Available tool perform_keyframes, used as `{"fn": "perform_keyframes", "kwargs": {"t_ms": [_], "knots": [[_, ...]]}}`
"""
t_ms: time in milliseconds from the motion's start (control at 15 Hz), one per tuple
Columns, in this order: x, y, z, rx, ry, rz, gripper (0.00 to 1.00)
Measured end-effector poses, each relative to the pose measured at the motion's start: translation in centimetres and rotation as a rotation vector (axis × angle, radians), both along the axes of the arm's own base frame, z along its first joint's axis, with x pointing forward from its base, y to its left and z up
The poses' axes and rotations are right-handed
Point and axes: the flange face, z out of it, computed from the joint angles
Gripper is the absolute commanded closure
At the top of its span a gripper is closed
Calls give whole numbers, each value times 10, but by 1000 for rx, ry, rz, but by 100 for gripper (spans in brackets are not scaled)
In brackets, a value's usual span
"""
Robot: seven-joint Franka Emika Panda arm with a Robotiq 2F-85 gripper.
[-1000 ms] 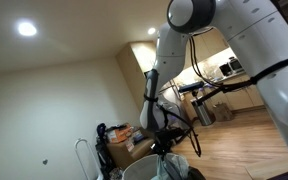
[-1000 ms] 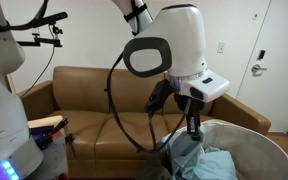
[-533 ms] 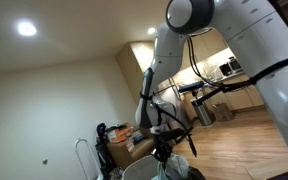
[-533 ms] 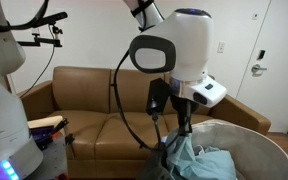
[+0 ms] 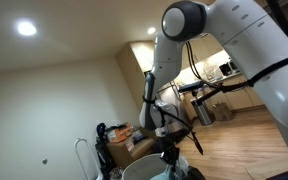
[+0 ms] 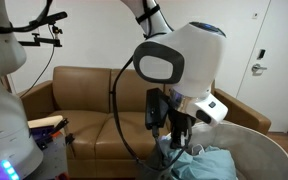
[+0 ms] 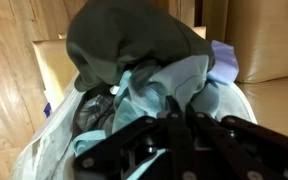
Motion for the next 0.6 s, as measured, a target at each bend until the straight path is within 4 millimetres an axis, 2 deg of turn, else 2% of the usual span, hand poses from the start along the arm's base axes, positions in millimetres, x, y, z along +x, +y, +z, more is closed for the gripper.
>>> {"fn": "perform_keyframes", "kwargs": {"t_ms": [267, 467, 533, 600], "knots": [[2, -3, -5, -18, 9, 18, 95], [3, -21, -17, -122, 15, 50, 96], [2, -28, -21, -158, 12, 55, 69], [1, -36, -24, -185, 11, 56, 70]]}}
